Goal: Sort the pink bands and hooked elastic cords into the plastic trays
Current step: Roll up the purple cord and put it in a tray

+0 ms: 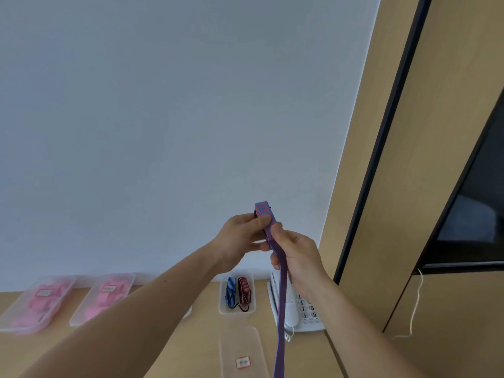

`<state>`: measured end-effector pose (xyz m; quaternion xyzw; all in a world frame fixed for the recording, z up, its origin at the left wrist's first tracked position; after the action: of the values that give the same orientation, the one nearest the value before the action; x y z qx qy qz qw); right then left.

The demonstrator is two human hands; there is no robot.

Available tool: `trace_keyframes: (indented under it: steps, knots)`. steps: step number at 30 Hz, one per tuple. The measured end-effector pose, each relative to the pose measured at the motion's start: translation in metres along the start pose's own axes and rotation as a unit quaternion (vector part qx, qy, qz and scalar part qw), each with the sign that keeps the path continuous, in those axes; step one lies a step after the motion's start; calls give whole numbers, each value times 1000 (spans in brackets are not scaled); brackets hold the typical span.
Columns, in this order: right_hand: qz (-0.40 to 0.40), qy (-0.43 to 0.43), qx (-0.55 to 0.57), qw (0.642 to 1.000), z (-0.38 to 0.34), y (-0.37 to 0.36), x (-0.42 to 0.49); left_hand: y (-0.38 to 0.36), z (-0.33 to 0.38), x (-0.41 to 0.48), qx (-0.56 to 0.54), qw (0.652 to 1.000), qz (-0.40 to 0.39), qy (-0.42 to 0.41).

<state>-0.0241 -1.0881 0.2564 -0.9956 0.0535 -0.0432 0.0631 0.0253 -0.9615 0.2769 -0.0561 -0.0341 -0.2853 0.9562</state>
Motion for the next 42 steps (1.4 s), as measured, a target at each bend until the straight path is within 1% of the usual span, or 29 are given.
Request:
trace_keyframes:
  steps: [3, 6, 8, 10, 12, 15, 16, 20, 21, 22, 23, 24, 25, 27, 28, 30, 31, 32, 33, 34, 35, 37, 40, 42]
  knots:
    - [37, -33, -39, 998, 5, 3, 0, 4, 6, 1, 46, 996, 36, -63]
    - [54, -41, -70, 995, 5, 3, 0, 7, 8, 2, 127, 986, 42, -97]
    - [63, -49, -85, 993, 4, 4, 1, 9, 9, 2, 193, 972, 43, -126]
    - [62, -60, -82, 993, 3, 4, 2, 12, 9, 0, 283, 942, 51, -173]
    - [37, -72, -46, 996, 2, 3, 2, 13, 8, -3, 363, 902, 60, -227]
    - [5, -105, 18, 994, 0, 1, 3, 8, 6, -8, 485, 819, 70, -298]
    - [2, -113, 26, 993, 0, 1, 4, 7, 5, -10, 505, 800, 72, -316]
    - [-15, -110, 12, 994, -2, 3, 5, 9, 3, -14, 543, 750, 85, -367]
    - [-19, -102, 0, 995, -3, 2, 5, 11, 1, -13, 554, 743, 82, -367]
    - [-19, -95, -8, 995, -3, 2, 4, 12, 0, -12, 560, 742, 73, -361]
    - [-18, -89, -10, 996, -3, 1, 4, 15, -2, -11, 555, 750, 64, -354]
    - [-17, -82, -4, 996, -2, 1, 4, 18, -4, -10, 538, 767, 52, -346]
    - [-18, -76, 8, 997, -2, 1, 4, 21, -6, -9, 514, 789, 39, -333]
    - [-18, -65, 36, 997, -2, 2, 3, 23, -8, -7, 446, 848, 30, -286]
    - [-20, -58, 45, 997, -2, 2, 3, 25, -9, -5, 390, 886, 40, -248]
    - [-24, -36, 46, 998, -4, 1, 2, 26, -8, 0, 222, 963, 54, -142]
    - [-23, -23, 38, 999, -5, 0, 2, 24, -8, 2, 126, 986, 45, -96]
    - [-20, -11, 29, 999, -5, -1, 2, 22, -7, 3, 42, 997, 25, -60]
    - [-16, -1, 20, 1000, -6, -3, 3, 18, -6, 3, -9, 999, 5, -33]
    - [-13, 6, 10, 1000, -6, -3, 2, 15, -5, 3, -32, 999, -10, -11]
    - [-8, 13, -2, 1000, -6, -4, 2, 12, -4, 2, -26, 999, -20, -1]
    - [6, 16, -18, 1000, -5, -5, 2, 8, -3, 2, -10, 1000, -22, -14]
    - [31, -6, -32, 999, -1, -4, 1, 9, 2, 2, -31, 998, 12, -44]
    - [40, -22, -49, 998, 1, -4, 0, 10, 5, 2, -18, 997, 22, -68]
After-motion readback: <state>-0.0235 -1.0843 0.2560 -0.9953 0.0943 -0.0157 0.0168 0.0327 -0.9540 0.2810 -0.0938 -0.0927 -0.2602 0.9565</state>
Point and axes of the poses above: each hand's wrist, its own x-axis towards the middle knuckle, its own y-axis out of the back of the hand, z = x × y, the point moved 3 cm from there along x, towards the middle knuckle, and after that the axes turned 4 degrees about -z, right-handed, at the moved point
